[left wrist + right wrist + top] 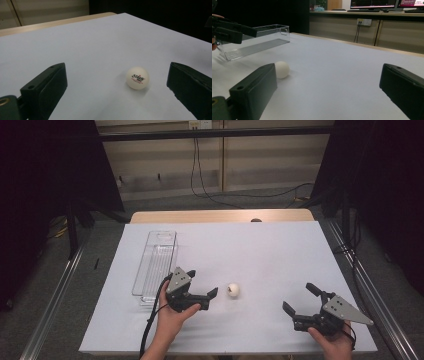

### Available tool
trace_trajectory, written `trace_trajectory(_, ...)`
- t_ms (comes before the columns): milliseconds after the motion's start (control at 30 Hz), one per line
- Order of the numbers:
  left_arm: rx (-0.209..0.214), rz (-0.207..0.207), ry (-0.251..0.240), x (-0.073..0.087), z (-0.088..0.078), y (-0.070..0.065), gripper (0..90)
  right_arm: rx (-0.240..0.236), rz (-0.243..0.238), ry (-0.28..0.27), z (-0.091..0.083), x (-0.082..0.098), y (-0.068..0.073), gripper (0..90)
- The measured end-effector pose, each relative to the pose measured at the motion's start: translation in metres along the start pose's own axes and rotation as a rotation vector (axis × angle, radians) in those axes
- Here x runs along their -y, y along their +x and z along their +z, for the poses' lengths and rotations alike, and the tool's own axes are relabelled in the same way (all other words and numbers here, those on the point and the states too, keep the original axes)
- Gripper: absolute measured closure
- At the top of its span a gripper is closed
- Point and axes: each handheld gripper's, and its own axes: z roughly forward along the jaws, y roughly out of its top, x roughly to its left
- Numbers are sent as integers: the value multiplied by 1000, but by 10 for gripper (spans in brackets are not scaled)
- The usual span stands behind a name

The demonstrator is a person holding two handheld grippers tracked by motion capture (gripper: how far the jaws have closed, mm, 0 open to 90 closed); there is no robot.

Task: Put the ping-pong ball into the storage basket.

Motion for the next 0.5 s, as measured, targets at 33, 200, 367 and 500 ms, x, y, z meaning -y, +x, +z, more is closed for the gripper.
trace_trajectory(33,1,-2,1,0,0,0,31,0,0,0,0,0,0,8)
trace_trajectory(200,-3,-6,1,0,3,-2,34,3,-5,1,0,0,-1,8)
trace_trajectory(367,4,3,22,1,7,-3,34,-10,-1,4,1,0,0,8)
trace_trajectory(500,9,9,31,1,10,-4,34,-7,-5,5,1,0,0,8)
